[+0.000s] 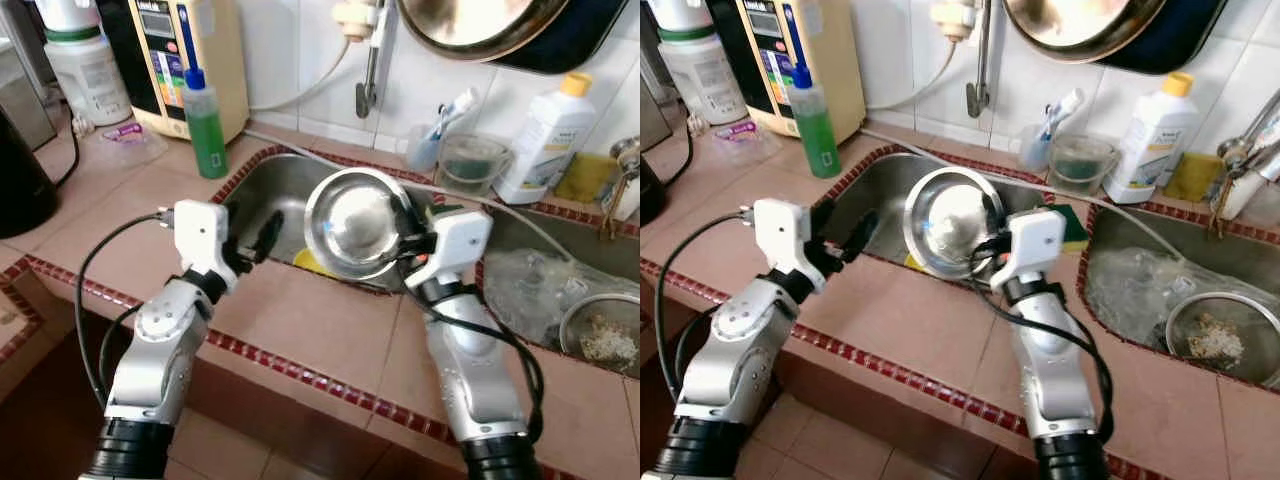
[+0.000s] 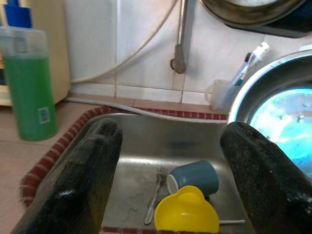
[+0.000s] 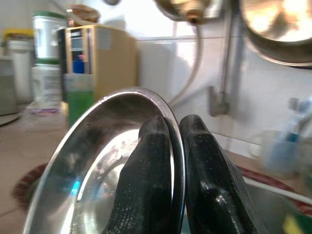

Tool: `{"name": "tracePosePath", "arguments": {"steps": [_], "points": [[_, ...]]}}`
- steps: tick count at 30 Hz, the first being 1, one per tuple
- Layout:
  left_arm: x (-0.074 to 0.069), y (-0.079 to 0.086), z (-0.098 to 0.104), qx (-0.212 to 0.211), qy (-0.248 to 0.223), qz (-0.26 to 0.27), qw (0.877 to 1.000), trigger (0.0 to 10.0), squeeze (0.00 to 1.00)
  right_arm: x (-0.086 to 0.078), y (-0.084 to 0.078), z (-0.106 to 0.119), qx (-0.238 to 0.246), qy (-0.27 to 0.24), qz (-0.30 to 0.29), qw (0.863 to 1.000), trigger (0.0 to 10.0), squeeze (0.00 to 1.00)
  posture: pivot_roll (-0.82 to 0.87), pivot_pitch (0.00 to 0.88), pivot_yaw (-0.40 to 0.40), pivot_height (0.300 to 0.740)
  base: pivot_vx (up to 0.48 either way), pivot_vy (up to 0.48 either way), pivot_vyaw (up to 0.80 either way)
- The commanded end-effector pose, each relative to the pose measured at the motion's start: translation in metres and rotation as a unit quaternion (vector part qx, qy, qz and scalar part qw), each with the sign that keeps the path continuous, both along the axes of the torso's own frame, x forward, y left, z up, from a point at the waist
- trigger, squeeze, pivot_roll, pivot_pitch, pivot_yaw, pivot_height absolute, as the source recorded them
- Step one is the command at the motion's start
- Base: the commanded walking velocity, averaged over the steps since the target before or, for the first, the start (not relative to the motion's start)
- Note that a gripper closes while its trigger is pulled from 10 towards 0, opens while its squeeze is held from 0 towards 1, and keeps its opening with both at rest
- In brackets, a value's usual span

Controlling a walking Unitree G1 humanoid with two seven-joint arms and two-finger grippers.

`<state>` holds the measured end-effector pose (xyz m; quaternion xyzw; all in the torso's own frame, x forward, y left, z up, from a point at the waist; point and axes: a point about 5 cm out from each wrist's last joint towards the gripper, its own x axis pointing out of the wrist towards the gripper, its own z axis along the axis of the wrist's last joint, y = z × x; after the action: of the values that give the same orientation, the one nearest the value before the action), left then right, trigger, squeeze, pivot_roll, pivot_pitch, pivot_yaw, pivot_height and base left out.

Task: Kitchen organization

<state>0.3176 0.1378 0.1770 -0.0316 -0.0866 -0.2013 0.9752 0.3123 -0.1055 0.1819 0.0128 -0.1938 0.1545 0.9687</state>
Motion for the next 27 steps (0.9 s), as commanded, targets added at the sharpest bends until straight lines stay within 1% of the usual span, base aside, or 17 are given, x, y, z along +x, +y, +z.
{"name": "tracePosePath", "arguments": {"steps": [1,2,4,16,19,27], "points": [[-0.002,-0.0069,0.0035,0.012,-0.011,-0.011,1.0,10.0,0.0,0.0031,-0.009,-0.0007,-0.006,0.004,-0.022,1.0,10.0,0.0,-0.09,0.065,0.024,0.74,0.0,0.0,0.0],[-0.002,-0.0069,0.0035,0.012,-0.011,-0.011,1.0,10.0,0.0,0.0031,-0.009,-0.0007,-0.006,0.004,-0.022,1.0,10.0,0.0,-0.09,0.065,0.024,0.74,0.0,0.0,0.0],[-0.002,-0.0072,0.0034,0.011,-0.01,-0.011,1.0,10.0,0.0,0.0048,-0.0097,-0.0032,-0.005,0.015,-0.025,1.0,10.0,0.0,-0.09,0.063,0.024,0.74,0.0,0.0,-0.78],[-0.0036,-0.0056,-0.0002,0.026,-0.003,-0.011,1.0,10.0,0.0,0.0064,-0.0073,-0.0035,-0.013,0.011,-0.023,1.0,10.0,0.0,-0.08,0.051,0.02,0.74,0.0,0.0,-0.77],[-0.0039,-0.0053,-0.0008,0.026,-0.001,-0.01,1.0,10.0,0.0,0.0055,-0.0059,-0.0007,-0.004,0.0,-0.015,1.0,10.0,0.0,-0.08,0.049,0.017,0.74,0.0,0.0,0.0],[-0.0061,-0.0042,-0.0035,0.03,0.003,-0.012,0.999,10.0,0.0,0.0055,-0.0058,-0.0013,-0.006,0.0,-0.012,1.0,10.0,0.0,-0.08,0.048,0.016,0.74,0.0,0.0,0.0]]}}
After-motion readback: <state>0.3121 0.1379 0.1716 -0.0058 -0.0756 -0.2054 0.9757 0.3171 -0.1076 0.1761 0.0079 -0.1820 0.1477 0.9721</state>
